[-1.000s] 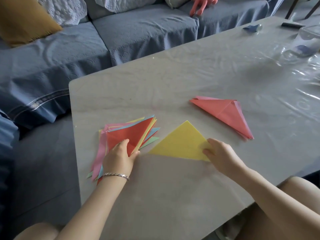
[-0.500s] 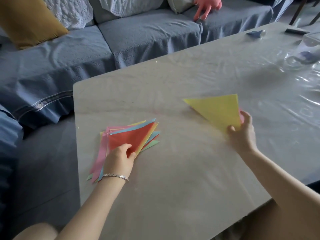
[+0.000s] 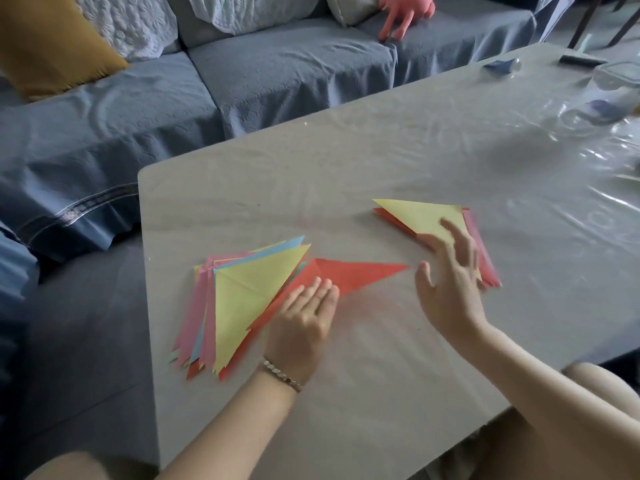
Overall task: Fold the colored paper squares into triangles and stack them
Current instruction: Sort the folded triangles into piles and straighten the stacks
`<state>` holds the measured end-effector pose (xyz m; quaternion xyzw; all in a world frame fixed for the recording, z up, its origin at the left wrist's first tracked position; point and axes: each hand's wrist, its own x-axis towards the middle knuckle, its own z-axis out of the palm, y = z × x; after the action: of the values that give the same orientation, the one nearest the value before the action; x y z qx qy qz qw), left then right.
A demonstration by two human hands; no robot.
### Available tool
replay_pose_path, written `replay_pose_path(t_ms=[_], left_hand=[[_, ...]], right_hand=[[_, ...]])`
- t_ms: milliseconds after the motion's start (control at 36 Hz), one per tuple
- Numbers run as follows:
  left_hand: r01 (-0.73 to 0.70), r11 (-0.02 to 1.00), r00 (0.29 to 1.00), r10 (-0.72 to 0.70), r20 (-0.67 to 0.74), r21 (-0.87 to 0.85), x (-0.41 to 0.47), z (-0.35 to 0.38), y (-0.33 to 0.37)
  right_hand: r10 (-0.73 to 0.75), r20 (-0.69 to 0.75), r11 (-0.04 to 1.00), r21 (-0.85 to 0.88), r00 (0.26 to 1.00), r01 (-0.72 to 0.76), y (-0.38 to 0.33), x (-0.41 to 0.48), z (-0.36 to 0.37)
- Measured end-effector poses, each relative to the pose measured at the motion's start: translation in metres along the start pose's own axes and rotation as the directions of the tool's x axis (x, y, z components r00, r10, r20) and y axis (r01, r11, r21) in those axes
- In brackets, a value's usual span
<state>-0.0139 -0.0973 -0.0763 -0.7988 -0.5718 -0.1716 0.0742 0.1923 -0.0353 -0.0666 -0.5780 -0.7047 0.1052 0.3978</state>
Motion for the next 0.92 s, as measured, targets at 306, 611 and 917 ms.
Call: replay_pose_path(t_ms=[306,611,917], left_hand=[[0.008,0.990,0.942,0.040,0.333,-0.143,-0.003,0.025,0.005],[0.211,0.965,0.857,-0.107,0.504,-0.154,-0.025,0.018,0.013],[0.255,0.965,0.788,-0.175,0.590,-0.055,-0.046,0.006,-0.012]], right_hand=[[-0.164,0.728,0.927,-0.117,0.665,0.357,-0.012,-0.056,0.013],[-0.217,0.633,0.860,-0.236,0.743,0.453,-0.011,-0.066,0.033],[-0.065,0.654,0.844,-0.367,0.754,0.391,0.002,-0.064,0.016]])
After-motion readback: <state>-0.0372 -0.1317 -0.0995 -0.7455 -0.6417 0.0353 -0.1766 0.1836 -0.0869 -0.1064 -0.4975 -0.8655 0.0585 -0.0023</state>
